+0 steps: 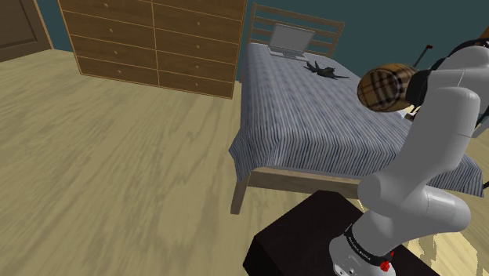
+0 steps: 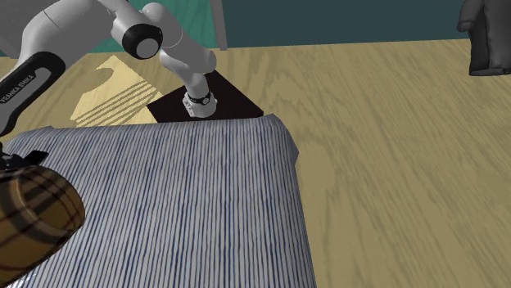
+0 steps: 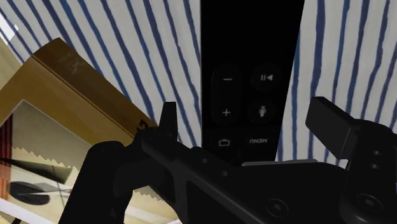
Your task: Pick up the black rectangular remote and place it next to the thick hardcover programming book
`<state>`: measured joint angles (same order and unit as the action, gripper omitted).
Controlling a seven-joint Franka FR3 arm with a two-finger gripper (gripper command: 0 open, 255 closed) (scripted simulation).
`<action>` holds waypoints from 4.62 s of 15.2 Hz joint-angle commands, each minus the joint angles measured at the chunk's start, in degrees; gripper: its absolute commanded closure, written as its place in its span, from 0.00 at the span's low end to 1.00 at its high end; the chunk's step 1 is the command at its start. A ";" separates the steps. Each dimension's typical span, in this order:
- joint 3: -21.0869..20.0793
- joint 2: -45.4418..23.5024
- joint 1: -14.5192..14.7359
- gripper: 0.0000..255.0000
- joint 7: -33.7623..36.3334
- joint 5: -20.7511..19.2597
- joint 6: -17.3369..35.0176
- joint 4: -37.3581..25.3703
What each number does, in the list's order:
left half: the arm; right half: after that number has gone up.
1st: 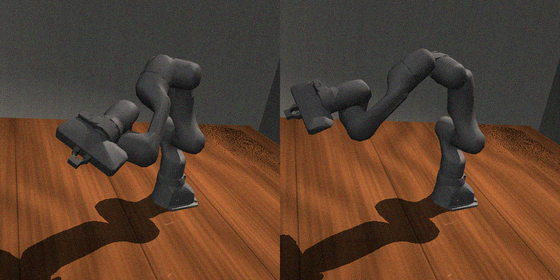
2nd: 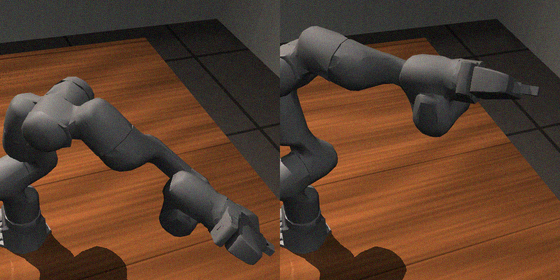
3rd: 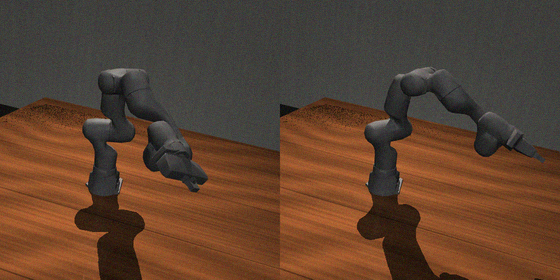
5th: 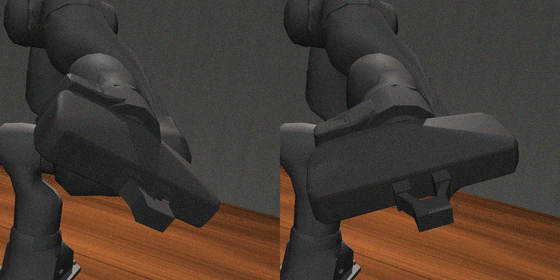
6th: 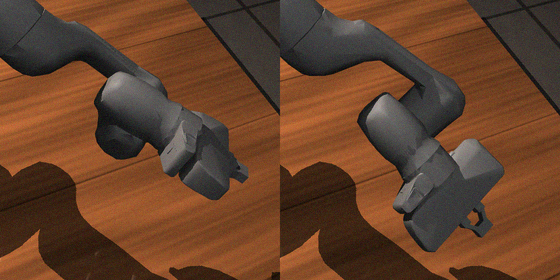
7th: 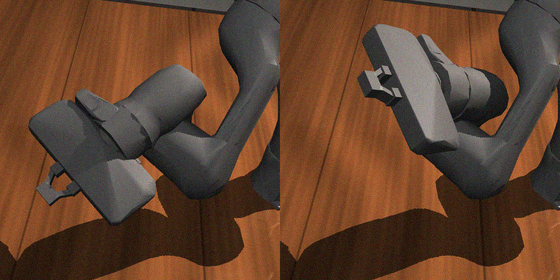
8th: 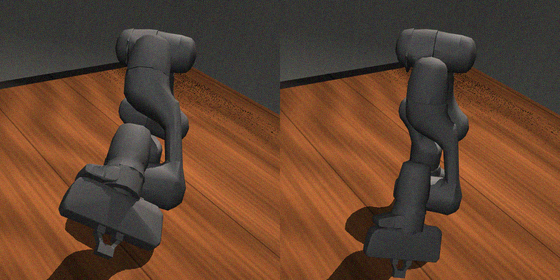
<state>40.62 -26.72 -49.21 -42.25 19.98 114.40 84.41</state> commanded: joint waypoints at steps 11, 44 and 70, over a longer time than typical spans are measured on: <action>-0.15 -0.36 0.03 1.00 -0.12 0.24 0.98 0.70; 3.35 12.03 4.45 1.00 2.96 -8.04 -8.88 0.64; 2.51 11.52 5.48 1.00 1.75 -6.98 4.66 13.93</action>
<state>43.12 -15.20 -43.73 -40.50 13.01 119.06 98.35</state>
